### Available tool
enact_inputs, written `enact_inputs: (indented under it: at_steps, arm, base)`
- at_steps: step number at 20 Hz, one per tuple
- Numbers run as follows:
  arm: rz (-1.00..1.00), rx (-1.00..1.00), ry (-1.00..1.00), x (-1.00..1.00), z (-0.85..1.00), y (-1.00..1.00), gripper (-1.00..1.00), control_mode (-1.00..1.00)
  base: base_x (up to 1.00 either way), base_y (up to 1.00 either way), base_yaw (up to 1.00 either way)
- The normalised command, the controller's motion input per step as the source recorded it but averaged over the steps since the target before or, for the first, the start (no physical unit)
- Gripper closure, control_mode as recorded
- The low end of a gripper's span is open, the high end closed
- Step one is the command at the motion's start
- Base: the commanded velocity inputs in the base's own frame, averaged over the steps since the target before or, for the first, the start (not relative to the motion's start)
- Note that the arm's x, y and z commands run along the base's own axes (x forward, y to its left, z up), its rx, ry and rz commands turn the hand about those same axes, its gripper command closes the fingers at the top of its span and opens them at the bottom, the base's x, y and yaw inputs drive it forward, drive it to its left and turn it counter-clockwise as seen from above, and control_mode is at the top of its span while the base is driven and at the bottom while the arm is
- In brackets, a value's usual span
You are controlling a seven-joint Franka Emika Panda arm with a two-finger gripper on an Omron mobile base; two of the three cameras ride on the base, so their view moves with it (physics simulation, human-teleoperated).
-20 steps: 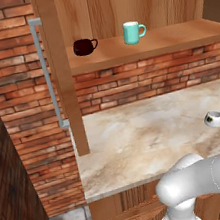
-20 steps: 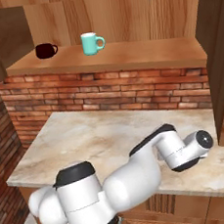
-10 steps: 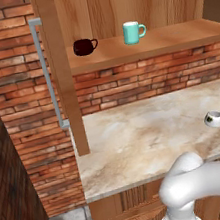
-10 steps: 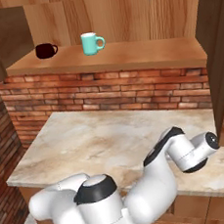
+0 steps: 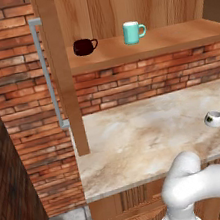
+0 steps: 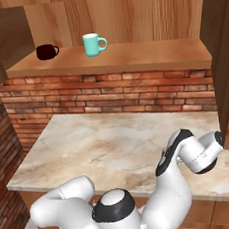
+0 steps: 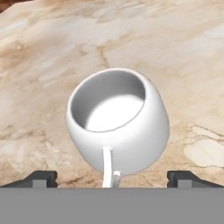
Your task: Pick the mug on the counter and place it in the cabinet with the handle facing the right, like the mugs already inside.
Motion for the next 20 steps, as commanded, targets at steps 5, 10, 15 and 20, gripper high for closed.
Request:
enact_inputs:
  at_steps: [5,10,15,20]
  arm:
    - [0.07,0.00,0.00,0.20,-0.09,0.00,-1.00,-1.00]
    - [0.05,0.00,0.00,0.12,-0.18,0.00,-1.00,-1.00]
    - [0.05,0.00,0.00,0.12,-0.22,0.00,-1.00,-1.00]
    - [0.03,0.00,0.00,0.10,-0.21,0.00,-1.00,-1.00]
  base:
    - [0.00,0.00,0.00]
    - [0.00,0.00,0.00]
    - [0.00,0.00,0.00]
    - [0.00,0.00,0.00]
